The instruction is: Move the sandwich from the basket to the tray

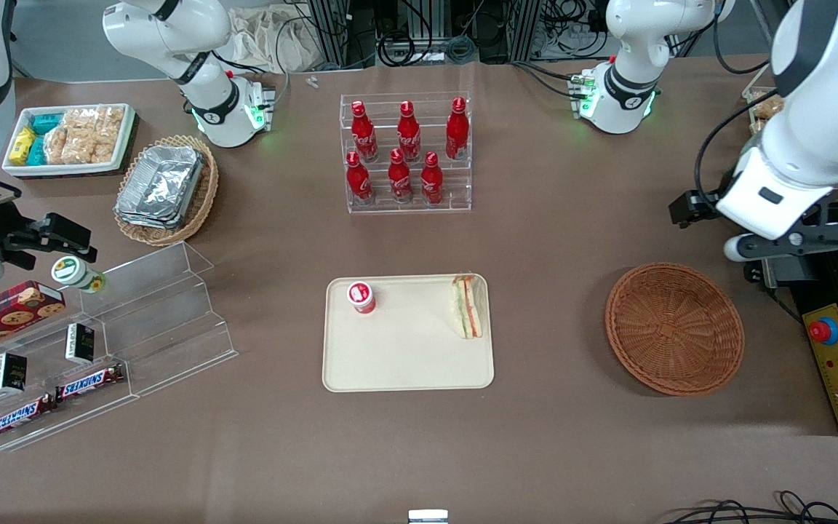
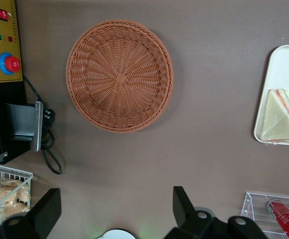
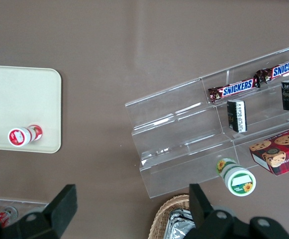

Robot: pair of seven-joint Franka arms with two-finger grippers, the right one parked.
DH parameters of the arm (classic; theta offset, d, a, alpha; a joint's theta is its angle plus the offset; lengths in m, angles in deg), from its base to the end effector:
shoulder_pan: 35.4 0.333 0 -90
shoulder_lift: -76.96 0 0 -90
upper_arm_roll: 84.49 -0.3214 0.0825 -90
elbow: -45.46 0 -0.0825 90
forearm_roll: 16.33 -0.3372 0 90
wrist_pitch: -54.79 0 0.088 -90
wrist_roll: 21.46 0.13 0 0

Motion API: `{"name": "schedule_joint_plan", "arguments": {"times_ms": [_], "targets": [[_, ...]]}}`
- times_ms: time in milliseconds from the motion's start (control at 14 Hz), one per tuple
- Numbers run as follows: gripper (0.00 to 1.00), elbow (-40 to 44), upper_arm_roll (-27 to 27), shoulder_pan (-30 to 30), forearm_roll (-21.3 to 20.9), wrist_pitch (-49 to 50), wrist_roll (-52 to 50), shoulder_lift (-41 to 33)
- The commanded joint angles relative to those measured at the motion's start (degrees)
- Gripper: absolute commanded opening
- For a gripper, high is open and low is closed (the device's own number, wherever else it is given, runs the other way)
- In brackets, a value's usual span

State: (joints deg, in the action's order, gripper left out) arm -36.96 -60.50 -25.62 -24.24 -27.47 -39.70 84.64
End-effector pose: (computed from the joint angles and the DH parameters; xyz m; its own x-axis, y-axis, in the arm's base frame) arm 0.5209 -0.0958 0.5876 0.9921 0.0853 -0.0922 0.0741 -0.9902 -0.1184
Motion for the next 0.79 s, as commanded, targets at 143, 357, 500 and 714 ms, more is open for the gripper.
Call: {"name": "schedule_joint_plan", "arguments": {"times_ms": [143, 357, 500, 714], "targets": [[1.0, -1.1, -1.6, 1.2, -0.4, -0.4, 5.7, -2.7], [1.0, -1.1, -3.9, 1.0, 0.4, -0.3, 8.0, -3.5], [1.0, -1.0, -10.3, -2.4, 1.7, 0.3, 11.5, -3.9], [1.0, -0.9, -21.9, -8.4, 5.6, 0.4, 15.2, -4.9]]}}
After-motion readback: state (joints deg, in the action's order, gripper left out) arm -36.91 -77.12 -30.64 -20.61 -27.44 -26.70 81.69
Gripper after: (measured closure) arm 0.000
